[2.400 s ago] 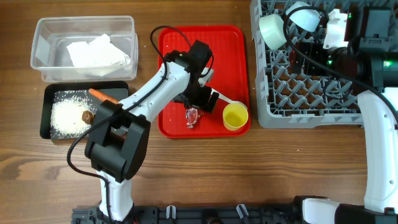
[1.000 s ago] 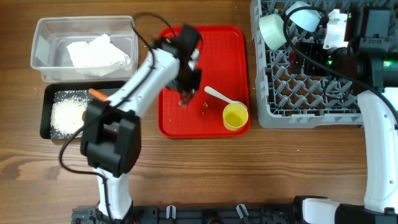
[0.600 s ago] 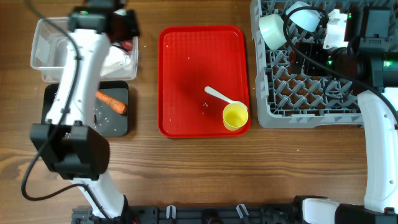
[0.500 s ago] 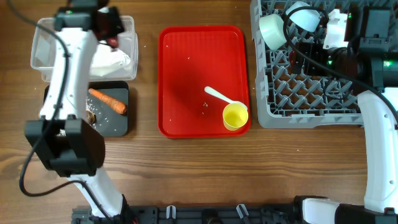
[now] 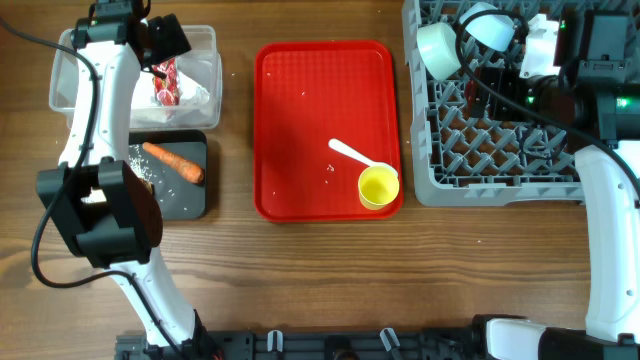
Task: Sort waste into correct bins and load items into the dishwasher rack
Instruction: 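Carry the wrapper left and drop it into the clear bin, then move the left gripper to the yellow cup and grasp it, then lift the yellow cup and hand it to the right gripper, then carry the yellow cup right and place it in the dish rack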
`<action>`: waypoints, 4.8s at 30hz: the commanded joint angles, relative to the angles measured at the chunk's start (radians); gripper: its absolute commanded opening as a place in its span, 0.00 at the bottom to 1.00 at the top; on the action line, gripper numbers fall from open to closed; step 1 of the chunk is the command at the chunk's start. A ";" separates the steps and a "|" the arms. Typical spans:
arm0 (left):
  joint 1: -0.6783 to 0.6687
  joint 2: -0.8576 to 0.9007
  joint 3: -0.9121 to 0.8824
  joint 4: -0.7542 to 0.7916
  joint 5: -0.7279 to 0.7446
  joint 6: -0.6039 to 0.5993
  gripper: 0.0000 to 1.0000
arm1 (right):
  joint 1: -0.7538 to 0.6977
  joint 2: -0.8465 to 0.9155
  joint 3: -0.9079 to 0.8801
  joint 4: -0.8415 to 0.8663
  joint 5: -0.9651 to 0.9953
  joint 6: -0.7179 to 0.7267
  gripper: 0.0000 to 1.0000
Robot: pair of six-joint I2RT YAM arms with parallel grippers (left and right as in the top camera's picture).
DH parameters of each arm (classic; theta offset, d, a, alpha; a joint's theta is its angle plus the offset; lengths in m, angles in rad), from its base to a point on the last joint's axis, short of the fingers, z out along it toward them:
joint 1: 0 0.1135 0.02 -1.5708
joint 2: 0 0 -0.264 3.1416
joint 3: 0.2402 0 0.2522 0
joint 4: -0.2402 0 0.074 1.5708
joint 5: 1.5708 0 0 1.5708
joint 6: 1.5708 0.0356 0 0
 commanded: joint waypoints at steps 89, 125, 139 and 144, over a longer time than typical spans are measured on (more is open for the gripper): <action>-0.220 -0.330 -0.385 0.246 1.518 -0.055 0.04 | 0.113 0.018 -0.371 0.900 -1.137 0.157 1.00; -0.220 -0.330 -0.385 0.295 1.611 -0.055 0.04 | 0.280 0.018 -0.371 0.975 -1.071 0.154 0.70; -0.220 -0.330 -0.385 0.295 1.588 -0.055 0.21 | 0.290 0.018 -0.370 1.025 -1.065 0.151 0.41; -0.220 -0.330 -0.385 0.295 1.572 -0.055 0.33 | 0.263 0.018 -0.370 1.026 -1.065 0.151 0.35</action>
